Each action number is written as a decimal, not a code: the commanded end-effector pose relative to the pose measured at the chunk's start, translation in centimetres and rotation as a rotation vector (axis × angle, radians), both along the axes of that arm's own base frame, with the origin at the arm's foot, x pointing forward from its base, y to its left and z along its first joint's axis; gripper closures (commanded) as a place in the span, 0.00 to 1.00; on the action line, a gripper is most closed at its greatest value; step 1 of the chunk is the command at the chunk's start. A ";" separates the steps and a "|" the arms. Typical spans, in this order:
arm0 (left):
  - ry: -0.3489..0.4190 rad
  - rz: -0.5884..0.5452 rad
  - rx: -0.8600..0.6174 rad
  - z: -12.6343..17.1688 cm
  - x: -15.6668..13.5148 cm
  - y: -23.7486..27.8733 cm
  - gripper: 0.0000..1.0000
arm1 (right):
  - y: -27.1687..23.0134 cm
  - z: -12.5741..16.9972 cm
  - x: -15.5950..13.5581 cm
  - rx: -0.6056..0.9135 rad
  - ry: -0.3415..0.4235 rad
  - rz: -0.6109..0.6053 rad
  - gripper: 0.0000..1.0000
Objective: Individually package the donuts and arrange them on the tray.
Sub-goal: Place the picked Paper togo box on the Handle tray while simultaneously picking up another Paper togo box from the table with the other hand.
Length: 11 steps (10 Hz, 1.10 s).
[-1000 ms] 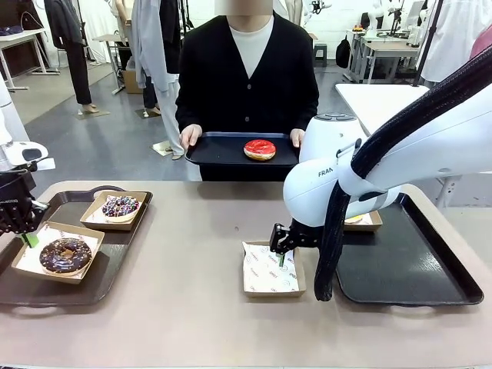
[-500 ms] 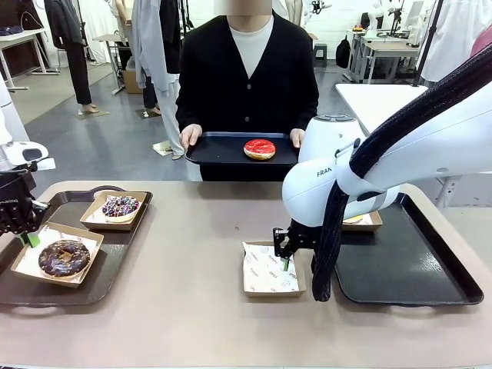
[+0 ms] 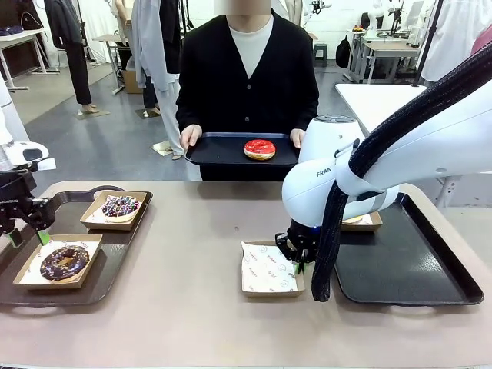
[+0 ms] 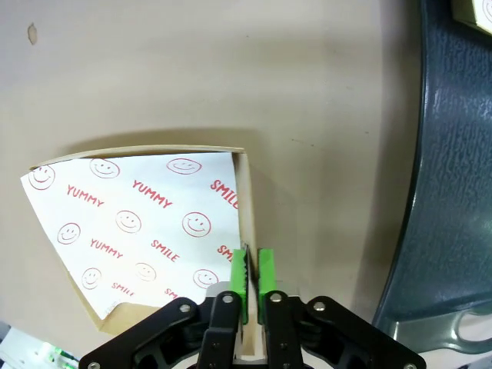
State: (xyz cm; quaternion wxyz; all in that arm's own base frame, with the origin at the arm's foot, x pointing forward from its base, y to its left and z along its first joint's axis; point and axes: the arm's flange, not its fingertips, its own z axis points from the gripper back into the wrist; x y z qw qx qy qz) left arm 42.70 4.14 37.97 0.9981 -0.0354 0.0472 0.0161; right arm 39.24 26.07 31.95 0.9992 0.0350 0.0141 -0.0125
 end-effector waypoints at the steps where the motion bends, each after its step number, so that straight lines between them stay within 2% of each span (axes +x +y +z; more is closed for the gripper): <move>1: 0.006 -0.015 -0.010 0.3 0.1 0.0 0.03 | 0.1 -0.2 0.2 0.035 -0.005 0.003 1.00; 4: 0.003 -0.019 -0.017 0.5 -0.1 -0.1 0.00 | 0.1 -0.2 0.1 0.036 -0.008 0.005 1.00; 5: 0.002 -0.021 -0.022 0.5 -0.2 -0.1 0.03 | 0.0 -0.3 0.1 0.036 -0.008 0.006 1.00; 6: -0.001 -0.028 -0.033 0.7 -0.3 -0.2 0.00 | 0.0 -0.2 0.1 0.039 -0.009 0.007 1.00; 7: 0.004 -0.033 -0.077 1.2 -0.6 -0.3 0.00 | -0.1 0.5 0.0 0.052 -0.007 0.019 1.00; 9: -0.005 -0.051 -0.243 3.8 -2.0 -0.9 0.00 | -0.1 4.3 0.4 0.053 -0.028 0.039 1.00; 11: -0.086 -0.016 -0.588 8.4 -4.2 -0.1 0.00 | -0.2 8.9 1.7 0.058 -0.017 0.064 1.00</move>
